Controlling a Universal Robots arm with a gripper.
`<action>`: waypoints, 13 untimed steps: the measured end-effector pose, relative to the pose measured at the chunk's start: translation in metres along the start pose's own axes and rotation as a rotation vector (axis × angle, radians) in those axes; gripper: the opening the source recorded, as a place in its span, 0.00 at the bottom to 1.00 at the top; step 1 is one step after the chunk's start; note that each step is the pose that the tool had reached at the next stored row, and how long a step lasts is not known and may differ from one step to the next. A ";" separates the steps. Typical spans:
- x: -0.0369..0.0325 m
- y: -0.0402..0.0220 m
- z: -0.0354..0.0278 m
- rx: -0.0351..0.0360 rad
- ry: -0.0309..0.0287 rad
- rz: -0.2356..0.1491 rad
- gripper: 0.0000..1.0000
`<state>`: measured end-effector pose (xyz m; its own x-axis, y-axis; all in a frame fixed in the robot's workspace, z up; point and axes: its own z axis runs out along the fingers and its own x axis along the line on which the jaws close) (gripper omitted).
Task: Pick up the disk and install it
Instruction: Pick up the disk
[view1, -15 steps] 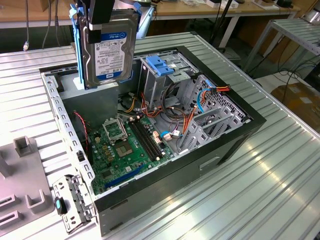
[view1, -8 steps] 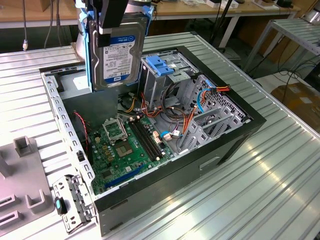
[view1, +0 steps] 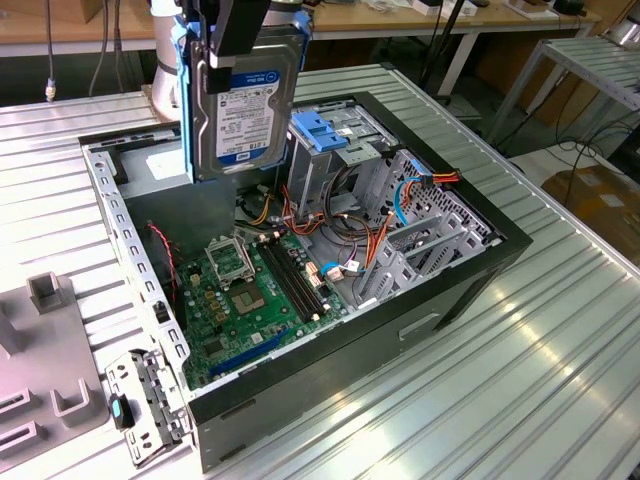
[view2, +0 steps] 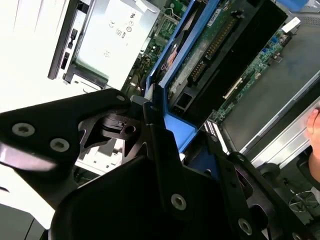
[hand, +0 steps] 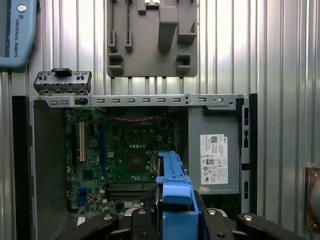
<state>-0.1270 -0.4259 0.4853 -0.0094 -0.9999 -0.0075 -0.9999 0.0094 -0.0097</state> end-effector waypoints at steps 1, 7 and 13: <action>0.0001 -0.0010 0.0000 0.0000 0.0000 0.000 0.37; 0.0010 -0.0064 0.0001 0.0001 -0.0001 0.000 0.37; 0.0061 -0.0073 0.0001 -0.0001 0.0000 0.000 0.37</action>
<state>-0.1197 -0.4320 0.4852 -0.0094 -0.9999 -0.0074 -0.9999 0.0095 -0.0096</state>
